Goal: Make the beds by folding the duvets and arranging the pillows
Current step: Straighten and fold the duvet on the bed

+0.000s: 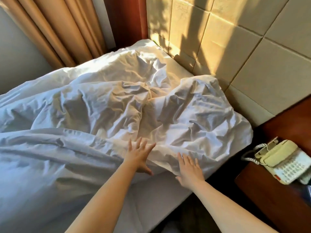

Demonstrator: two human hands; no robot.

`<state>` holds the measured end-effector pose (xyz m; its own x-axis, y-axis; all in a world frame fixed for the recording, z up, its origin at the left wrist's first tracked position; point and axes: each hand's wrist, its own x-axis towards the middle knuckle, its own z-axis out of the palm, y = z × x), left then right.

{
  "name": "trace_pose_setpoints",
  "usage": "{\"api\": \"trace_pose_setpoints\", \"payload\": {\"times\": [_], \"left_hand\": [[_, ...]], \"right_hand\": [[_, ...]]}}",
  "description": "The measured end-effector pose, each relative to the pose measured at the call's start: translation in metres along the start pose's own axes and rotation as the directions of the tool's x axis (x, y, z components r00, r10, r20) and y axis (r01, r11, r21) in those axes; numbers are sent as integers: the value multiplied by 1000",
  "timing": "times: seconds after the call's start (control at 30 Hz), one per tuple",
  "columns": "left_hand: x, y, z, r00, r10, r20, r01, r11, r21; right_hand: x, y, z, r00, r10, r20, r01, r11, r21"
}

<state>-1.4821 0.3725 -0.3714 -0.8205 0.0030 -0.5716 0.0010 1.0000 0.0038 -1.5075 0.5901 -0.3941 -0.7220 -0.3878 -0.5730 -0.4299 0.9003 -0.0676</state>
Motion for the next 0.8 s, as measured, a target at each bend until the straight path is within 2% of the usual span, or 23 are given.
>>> {"api": "trace_pose_setpoints", "payload": {"times": [0.07, 0.13, 0.2, 0.27, 0.33, 0.4, 0.5, 0.6, 0.67, 0.7, 0.73, 0.77, 0.8], "left_hand": [[25, 13, 15, 998, -6, 61, 4, 999, 38], [46, 21, 17, 991, -23, 128, 25, 1000, -17], [60, 18, 3, 961, 43, 274, 21, 974, -228], [61, 8, -24, 925, 153, 347, 47, 862, -505], [55, -9, -57, 939, 186, 289, 83, 694, -715], [46, -28, -88, 958, 169, 230, 104, 541, -834], [36, -55, -121, 980, 107, 165, 106, 418, -902], [24, -77, -151, 994, 17, 106, 90, 403, -911], [11, -85, -170, 994, -86, 60, 95, 501, -860], [4, -85, -181, 992, -128, 8, 81, 571, -817], [-5, -87, -193, 983, -180, -45, 81, 637, -767], [-14, -88, -208, 963, -245, -111, 94, 693, -715], [-26, -91, -227, 925, -328, -192, 123, 738, -663]], "right_hand": [[28, 2, 5, 994, -11, 106, 16, 999, -42], [53, 3, 6, 984, -37, 173, 54, 994, -93], [69, 8, 7, 980, -32, 196, 58, 990, -129], [77, 21, 9, 983, 8, 185, 13, 994, -111], [89, 34, 6, 999, 39, 17, -39, 999, -32], [103, 50, -13, 980, 94, -174, -91, 996, 25], [130, 87, -62, 964, 218, -152, -216, 976, 35], [154, 119, -115, 939, 290, -183, -289, 957, 31], [176, 127, -162, 925, 236, -297, -230, 972, 54], [188, 126, -193, 890, 184, -416, -158, 983, 96], [199, 122, -229, 821, 133, -555, -62, 987, 145], [207, 117, -271, 705, 70, -706, 49, 988, 147], [213, 111, -315, 547, 15, -837, 147, 982, 114]]}}
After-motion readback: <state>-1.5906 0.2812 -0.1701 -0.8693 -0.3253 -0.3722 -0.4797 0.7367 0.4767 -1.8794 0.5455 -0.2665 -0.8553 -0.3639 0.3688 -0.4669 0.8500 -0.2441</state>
